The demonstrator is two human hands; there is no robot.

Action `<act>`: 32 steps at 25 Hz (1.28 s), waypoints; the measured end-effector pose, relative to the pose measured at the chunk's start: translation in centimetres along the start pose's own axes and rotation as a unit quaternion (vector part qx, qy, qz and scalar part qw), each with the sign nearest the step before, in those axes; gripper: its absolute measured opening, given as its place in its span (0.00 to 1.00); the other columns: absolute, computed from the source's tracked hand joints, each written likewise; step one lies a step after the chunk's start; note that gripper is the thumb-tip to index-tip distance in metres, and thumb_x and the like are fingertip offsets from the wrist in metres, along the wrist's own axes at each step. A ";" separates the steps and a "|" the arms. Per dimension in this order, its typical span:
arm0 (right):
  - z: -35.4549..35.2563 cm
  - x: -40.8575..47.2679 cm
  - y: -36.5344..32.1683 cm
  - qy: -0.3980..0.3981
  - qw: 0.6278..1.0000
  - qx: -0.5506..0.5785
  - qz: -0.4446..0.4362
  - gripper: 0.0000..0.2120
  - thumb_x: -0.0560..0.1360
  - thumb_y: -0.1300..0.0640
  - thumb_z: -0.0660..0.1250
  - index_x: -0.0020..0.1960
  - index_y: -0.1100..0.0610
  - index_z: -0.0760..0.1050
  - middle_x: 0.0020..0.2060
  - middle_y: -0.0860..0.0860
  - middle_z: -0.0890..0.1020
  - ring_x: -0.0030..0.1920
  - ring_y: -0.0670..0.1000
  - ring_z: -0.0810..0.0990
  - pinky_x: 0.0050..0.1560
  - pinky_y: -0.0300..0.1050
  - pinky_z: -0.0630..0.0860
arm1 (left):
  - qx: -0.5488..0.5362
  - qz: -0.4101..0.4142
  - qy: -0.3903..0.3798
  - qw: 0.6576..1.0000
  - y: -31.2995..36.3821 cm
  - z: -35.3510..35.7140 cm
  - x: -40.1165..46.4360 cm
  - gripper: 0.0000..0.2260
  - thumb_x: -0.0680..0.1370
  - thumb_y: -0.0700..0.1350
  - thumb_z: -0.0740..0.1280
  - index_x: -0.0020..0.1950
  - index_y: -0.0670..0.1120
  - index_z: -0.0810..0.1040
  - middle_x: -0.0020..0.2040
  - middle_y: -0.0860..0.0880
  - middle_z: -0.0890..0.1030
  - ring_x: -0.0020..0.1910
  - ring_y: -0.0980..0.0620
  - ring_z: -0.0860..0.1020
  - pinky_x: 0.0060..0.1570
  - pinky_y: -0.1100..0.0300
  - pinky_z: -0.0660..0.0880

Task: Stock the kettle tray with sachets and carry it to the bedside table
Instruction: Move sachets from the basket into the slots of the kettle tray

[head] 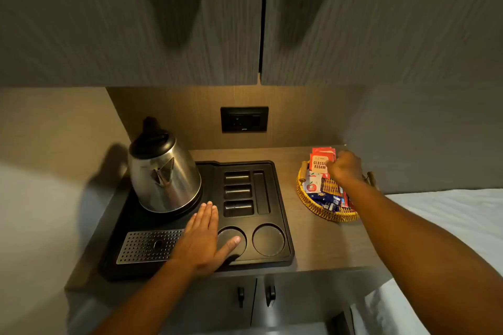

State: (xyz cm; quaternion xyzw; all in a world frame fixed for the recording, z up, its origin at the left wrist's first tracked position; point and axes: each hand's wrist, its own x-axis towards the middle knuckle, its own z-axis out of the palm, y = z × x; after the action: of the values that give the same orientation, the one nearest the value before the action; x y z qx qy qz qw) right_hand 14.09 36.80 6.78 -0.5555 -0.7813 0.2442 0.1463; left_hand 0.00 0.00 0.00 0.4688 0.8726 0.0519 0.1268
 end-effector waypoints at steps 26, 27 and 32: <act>-3.3 -0.5 -7.2 -0.090 0.988 0.110 -0.064 0.06 0.77 0.63 0.66 0.54 0.60 0.78 0.36 0.55 0.82 0.31 0.51 0.81 0.30 0.43 0.79 | 0.004 -0.005 0.002 1.000 0.4 -0.7 -0.4 0.49 0.70 0.78 0.37 0.79 0.44 0.36 0.80 0.44 0.37 0.77 0.49 0.34 0.77 0.47 0.41; -2.1 -1.6 -8.8 -0.130 0.978 0.123 -0.105 0.06 0.77 0.64 0.66 0.54 0.60 0.78 0.36 0.53 0.81 0.30 0.49 0.80 0.27 0.39 0.76 | 0.002 -0.006 0.003 1.000 0.3 -0.6 -0.3 0.49 0.70 0.79 0.37 0.79 0.44 0.36 0.80 0.44 0.37 0.77 0.49 0.34 0.77 0.47 0.42; 7.9 -5.4 -14.5 -0.246 0.949 0.126 -0.152 0.06 0.78 0.62 0.65 0.55 0.59 0.75 0.45 0.55 0.80 0.43 0.52 0.82 0.36 0.43 0.79 | -0.006 -0.007 -0.006 1.000 0.3 -0.7 -0.5 0.48 0.70 0.79 0.37 0.78 0.45 0.35 0.79 0.45 0.35 0.77 0.50 0.33 0.77 0.46 0.42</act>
State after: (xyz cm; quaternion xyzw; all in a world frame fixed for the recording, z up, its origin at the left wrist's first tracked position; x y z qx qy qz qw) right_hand 0.42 26.21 8.23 -0.3297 -0.8313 0.4442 0.0537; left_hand 0.30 -0.25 0.85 0.4619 0.8750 0.0533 0.1347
